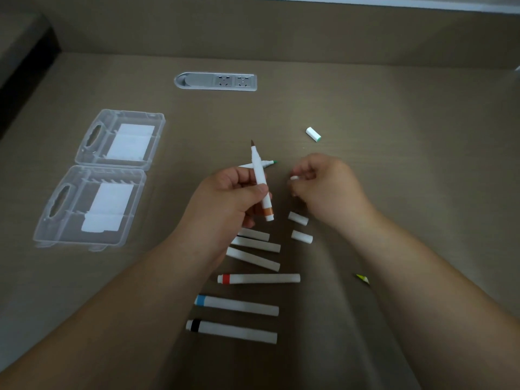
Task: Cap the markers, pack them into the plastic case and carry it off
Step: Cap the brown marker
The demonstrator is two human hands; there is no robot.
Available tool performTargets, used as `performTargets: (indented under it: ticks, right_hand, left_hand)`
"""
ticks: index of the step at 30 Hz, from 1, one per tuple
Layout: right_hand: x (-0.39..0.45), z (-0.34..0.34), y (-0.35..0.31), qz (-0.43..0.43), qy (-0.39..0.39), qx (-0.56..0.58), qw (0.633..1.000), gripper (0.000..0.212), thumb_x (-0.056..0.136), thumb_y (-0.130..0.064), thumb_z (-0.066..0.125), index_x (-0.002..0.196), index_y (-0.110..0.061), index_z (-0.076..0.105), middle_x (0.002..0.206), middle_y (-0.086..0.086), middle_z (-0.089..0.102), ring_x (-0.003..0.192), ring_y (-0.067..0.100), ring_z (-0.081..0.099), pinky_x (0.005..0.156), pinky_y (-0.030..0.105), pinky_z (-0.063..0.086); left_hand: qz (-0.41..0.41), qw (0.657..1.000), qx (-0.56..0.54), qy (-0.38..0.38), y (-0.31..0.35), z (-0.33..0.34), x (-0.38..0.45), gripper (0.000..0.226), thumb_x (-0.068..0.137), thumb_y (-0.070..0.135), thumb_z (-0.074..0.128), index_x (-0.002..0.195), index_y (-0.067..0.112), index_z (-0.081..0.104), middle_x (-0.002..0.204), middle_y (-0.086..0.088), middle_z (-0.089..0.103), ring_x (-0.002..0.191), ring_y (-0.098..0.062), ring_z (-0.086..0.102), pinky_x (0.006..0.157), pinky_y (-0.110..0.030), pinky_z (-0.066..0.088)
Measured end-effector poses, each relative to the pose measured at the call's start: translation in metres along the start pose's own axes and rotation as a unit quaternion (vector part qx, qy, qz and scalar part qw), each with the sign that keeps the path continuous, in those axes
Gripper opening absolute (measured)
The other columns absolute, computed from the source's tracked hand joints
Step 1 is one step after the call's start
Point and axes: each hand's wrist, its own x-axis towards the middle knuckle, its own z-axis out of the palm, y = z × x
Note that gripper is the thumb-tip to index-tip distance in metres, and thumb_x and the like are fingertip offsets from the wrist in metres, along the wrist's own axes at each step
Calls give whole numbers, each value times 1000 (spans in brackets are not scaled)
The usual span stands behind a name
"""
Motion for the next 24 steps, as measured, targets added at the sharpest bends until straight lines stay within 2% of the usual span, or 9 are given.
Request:
performTargets:
  ticks: [2, 4, 6, 8, 12, 15, 17, 20, 24]
  right_hand:
    - [-17, -7, -9, 112, -53, 280, 952, 7, 88, -5, 65, 83, -10, 64, 64, 5, 62, 50, 13, 56, 46, 24, 46]
    - [-29, -12, -14, 231, -112, 482, 838, 16, 89, -4, 63, 74, -7, 61, 60, 6, 59, 47, 12, 56, 43, 21, 50]
    - [-35, -15, -16, 300, -133, 561, 760, 24, 90, -3, 62, 67, -5, 59, 58, 6, 57, 46, 12, 57, 46, 20, 55]
    - [-37, -15, -16, 315, -135, 572, 745, 25, 90, -3, 62, 66, -3, 59, 59, 6, 56, 46, 12, 57, 49, 21, 57]
    - [-36, -16, -12, 282, -118, 555, 774, 23, 89, -1, 62, 66, -4, 62, 60, 6, 58, 47, 12, 58, 46, 19, 55]
    - [-35, -20, -10, 175, -70, 477, 858, 7, 87, 0, 64, 87, -7, 63, 66, 7, 62, 51, 12, 56, 45, 20, 48]
    - [-35, -24, -7, 110, -19, 423, 899, 13, 84, 2, 66, 90, -10, 63, 70, 9, 63, 55, 14, 54, 48, 22, 44]
    - [-36, -27, -6, 40, 21, 332, 942, 11, 84, 0, 68, 86, -11, 68, 64, 5, 59, 53, 14, 49, 49, 25, 41]
    - [-38, -27, -6, 12, 24, 269, 963, 8, 85, -7, 70, 85, -15, 70, 58, -6, 60, 50, 11, 48, 50, 23, 41]
  left_hand:
    - [0, 1000, 1, -1, -1, 0, 1, 17, 94, 12, 63, 107, 19, 71, 87, -2, 76, 76, -17, 68, 68, -35, 49]
    - [3, 1000, -2, -5, 0, 1, 1, 16, 94, 12, 63, 107, 18, 71, 85, -2, 75, 75, -17, 68, 68, -36, 48]
    - [5, 1000, -1, -3, 2, 4, 1, 16, 93, 12, 63, 106, 18, 70, 84, -2, 75, 73, -15, 68, 68, -36, 49]
    - [7, 1000, -4, -2, 4, 7, 1, 16, 93, 12, 63, 106, 18, 70, 84, -2, 75, 73, -15, 69, 69, -37, 51]
    - [7, 1000, 18, -11, 7, 8, -1, 17, 93, 11, 64, 105, 21, 71, 84, 0, 73, 69, -8, 67, 66, -28, 52]
    - [39, 992, 115, -35, 10, 4, -4, 20, 93, 13, 64, 107, 26, 71, 86, 8, 74, 70, 0, 68, 58, -13, 48]
    - [62, 977, 201, -40, 11, 1, -7, 22, 93, 17, 65, 105, 34, 70, 91, 12, 72, 82, -2, 68, 65, -14, 49]
    - [75, 969, 233, -43, 10, -3, -11, 23, 93, 18, 66, 103, 38, 70, 93, 11, 70, 88, -9, 67, 78, -27, 56]
    - [83, 966, 240, -50, 10, -5, -14, 24, 93, 18, 66, 98, 41, 69, 93, 11, 70, 89, -9, 67, 79, -26, 57]
